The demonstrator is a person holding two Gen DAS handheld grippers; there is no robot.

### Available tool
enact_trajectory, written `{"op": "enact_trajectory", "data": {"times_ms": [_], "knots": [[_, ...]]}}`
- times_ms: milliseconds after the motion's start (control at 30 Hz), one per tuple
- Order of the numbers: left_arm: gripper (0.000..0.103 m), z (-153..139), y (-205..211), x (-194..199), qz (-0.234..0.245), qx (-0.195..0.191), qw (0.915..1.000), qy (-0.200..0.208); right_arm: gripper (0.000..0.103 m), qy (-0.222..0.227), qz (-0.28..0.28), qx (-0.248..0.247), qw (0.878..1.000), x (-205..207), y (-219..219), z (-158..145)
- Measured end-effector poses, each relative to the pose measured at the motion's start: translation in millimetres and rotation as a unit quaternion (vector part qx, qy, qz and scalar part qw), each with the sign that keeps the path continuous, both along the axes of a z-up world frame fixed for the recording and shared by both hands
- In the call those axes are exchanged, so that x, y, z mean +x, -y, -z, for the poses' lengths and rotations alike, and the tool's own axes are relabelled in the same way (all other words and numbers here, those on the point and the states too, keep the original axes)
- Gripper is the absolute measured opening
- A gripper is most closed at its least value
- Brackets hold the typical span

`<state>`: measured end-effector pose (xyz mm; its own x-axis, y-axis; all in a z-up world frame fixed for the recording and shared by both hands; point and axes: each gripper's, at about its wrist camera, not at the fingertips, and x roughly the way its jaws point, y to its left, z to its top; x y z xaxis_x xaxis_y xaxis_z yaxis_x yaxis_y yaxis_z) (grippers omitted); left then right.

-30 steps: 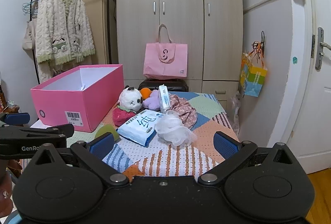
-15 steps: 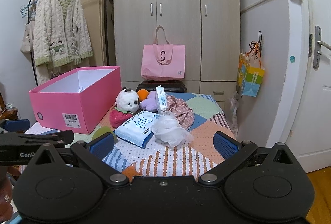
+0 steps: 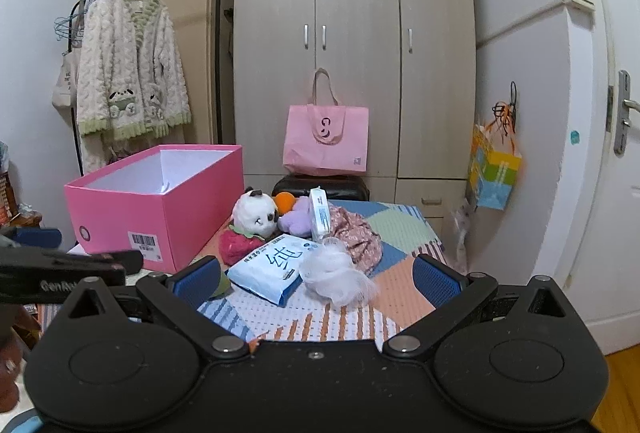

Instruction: Organize soft objects

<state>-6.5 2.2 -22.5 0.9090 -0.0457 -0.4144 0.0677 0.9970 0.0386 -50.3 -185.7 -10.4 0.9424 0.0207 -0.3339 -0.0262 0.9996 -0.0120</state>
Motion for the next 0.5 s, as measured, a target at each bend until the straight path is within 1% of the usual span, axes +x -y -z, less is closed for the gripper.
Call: {"op": "enact_trajectory", "data": {"times_ms": [100, 167, 200, 267, 333, 367, 500], "knots": [[0.103, -5, -3, 4, -0.003, -0.001, 1.0, 0.006, 0.103, 0.006, -0.005, -0.012, 1.0, 6, -1, 0], [0.103, -10, -6, 8, 0.005, -0.005, 0.9999, 0.011, 0.103, 0.023, -0.01, -0.015, 1.0, 8, 0, -1], [0.103, -11, -8, 9, 0.011, -0.011, 0.9997, 0.017, 0.103, 0.035, -0.017, -0.012, 0.999, 8, 2, -2], [0.103, -15, -14, 8, 0.023, -0.035, 0.9986, 0.031, 0.103, 0.057, -0.038, 0.001, 0.998, 9, 8, -3], [0.103, -16, -18, 10, 0.035, -0.053, 0.9971, 0.041, 0.103, 0.054, -0.053, 0.012, 0.997, 15, 13, -3], [0.103, -16, -18, 12, 0.037, -0.056, 0.9968, 0.043, 0.103, 0.046, -0.058, 0.02, 0.997, 20, 16, -2], [0.103, -7, -13, 27, 0.042, -0.033, 0.9976, 0.043, 0.103, 0.016, -0.079, 0.05, 0.995, 40, 25, 6]]}}
